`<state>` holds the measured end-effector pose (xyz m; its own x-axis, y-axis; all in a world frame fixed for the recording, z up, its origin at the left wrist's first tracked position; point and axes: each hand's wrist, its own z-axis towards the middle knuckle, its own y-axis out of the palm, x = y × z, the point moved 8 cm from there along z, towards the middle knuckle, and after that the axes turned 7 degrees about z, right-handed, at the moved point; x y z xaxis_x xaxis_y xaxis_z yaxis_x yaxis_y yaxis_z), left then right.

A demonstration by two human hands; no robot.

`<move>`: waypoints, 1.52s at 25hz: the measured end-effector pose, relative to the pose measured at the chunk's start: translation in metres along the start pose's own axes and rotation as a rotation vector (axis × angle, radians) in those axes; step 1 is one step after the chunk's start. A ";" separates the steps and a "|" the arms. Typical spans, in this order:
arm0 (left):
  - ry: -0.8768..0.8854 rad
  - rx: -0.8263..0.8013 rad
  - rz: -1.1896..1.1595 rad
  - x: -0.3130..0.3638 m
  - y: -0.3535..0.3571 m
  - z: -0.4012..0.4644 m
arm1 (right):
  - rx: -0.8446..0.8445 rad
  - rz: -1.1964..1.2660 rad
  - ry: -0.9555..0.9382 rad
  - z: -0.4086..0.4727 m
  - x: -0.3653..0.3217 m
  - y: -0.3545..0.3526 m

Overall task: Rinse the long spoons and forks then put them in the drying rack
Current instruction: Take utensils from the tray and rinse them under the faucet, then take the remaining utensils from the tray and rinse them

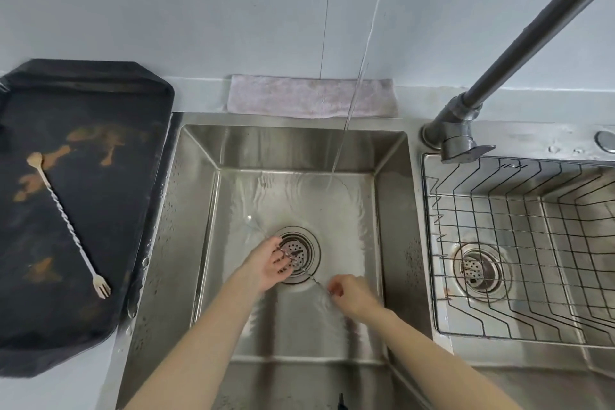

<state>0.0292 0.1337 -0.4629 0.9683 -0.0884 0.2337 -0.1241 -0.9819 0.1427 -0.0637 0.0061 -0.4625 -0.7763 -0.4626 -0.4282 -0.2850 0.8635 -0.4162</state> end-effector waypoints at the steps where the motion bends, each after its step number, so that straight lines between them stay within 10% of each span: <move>1: -0.001 0.006 0.016 -0.002 -0.001 0.001 | -0.015 -0.004 -0.002 -0.001 0.001 0.004; 10: 0.100 0.112 0.422 0.009 -0.008 -0.013 | -0.023 -0.055 -0.029 -0.010 -0.015 0.002; 17: 0.579 0.254 1.152 0.056 -0.012 -0.062 | 0.001 -0.132 -0.159 -0.039 -0.070 -0.006; 27: 0.935 0.540 1.249 0.146 -0.098 -0.170 | 0.126 -0.036 -0.534 -0.088 -0.214 0.011; 38: 0.661 0.857 1.349 0.175 -0.223 -0.170 | 0.145 -0.213 -0.678 -0.097 -0.325 0.094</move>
<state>0.1899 0.3654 -0.2899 0.0145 -0.9946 0.1032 -0.3539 -0.1016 -0.9298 0.1071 0.2566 -0.2845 -0.1795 -0.6813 -0.7096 -0.2776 0.7271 -0.6279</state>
